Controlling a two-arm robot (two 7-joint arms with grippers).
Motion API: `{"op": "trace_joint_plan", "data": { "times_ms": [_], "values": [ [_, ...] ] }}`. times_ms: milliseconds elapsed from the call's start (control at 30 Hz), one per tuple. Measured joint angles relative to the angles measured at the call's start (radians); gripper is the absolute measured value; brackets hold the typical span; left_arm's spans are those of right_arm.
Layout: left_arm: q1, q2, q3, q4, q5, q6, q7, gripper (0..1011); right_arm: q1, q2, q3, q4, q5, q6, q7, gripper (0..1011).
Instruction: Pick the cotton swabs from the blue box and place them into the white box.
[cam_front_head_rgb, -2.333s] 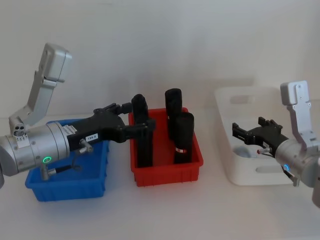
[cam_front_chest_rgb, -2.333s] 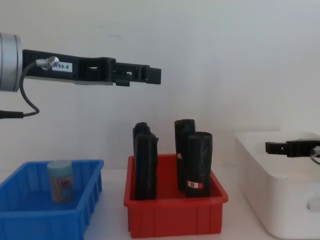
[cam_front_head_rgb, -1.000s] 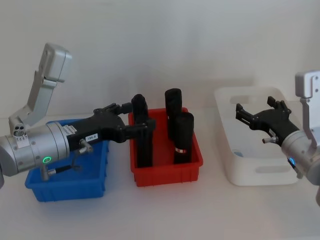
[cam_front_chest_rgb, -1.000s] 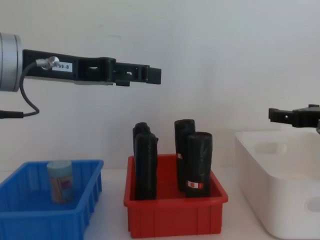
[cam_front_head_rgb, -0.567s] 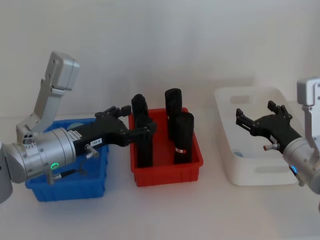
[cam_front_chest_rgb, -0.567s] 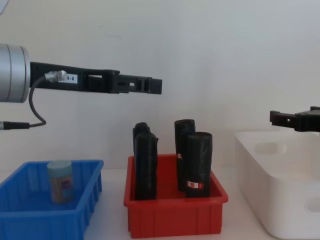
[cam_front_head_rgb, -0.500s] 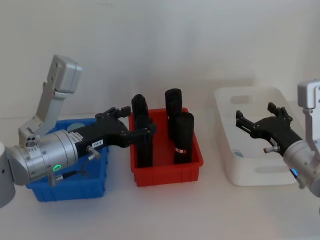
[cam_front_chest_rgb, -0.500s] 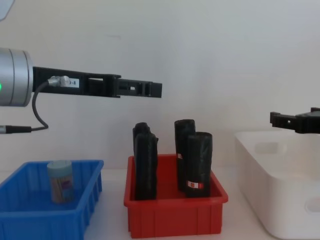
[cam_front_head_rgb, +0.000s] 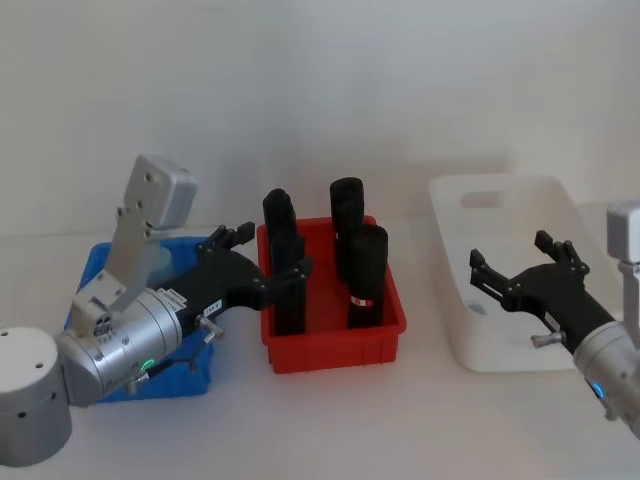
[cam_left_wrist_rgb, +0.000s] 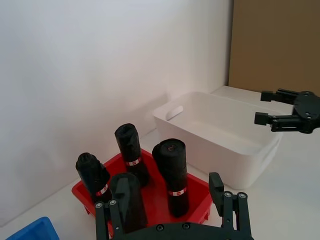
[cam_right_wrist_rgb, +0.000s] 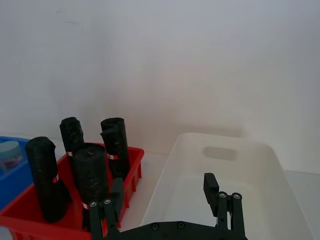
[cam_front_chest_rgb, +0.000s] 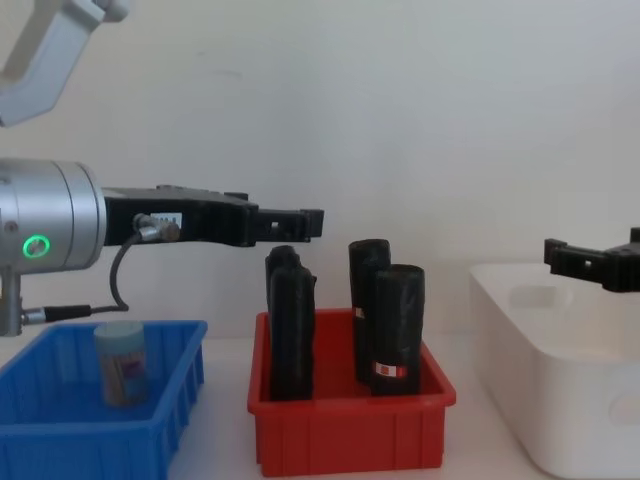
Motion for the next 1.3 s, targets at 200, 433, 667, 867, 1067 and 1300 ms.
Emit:
{"op": "trace_joint_plan", "data": {
  "times_ms": [200,433,667,867,1067,1300],
  "values": [
    [0.026,-0.013,0.024,0.0,0.045,-0.059,0.082,1004,-0.058,0.017,-0.005,-0.056,0.006,-0.02,-0.006,1001],
    [0.054,-0.028,0.05,0.0,0.093,-0.124,0.171,1004,-0.113,0.032,-0.01,-0.111,0.013,-0.04,-0.012,1001],
    [0.082,-0.042,0.077,0.0,0.142,-0.189,0.26,1004,-0.159,0.046,-0.014,-0.154,0.018,-0.055,-0.017,1001],
    [0.106,-0.054,0.099,0.0,0.183,-0.244,0.336,1004,-0.165,0.047,-0.015,-0.16,0.019,-0.057,-0.017,1001],
    [0.119,-0.06,0.111,-0.001,0.206,-0.273,0.377,1004,-0.165,0.047,-0.014,-0.161,0.019,-0.057,-0.017,1001],
    [0.121,-0.061,0.113,-0.001,0.21,-0.279,0.384,1004,-0.165,0.047,-0.014,-0.161,0.019,-0.057,-0.017,1001]
  ]
}}
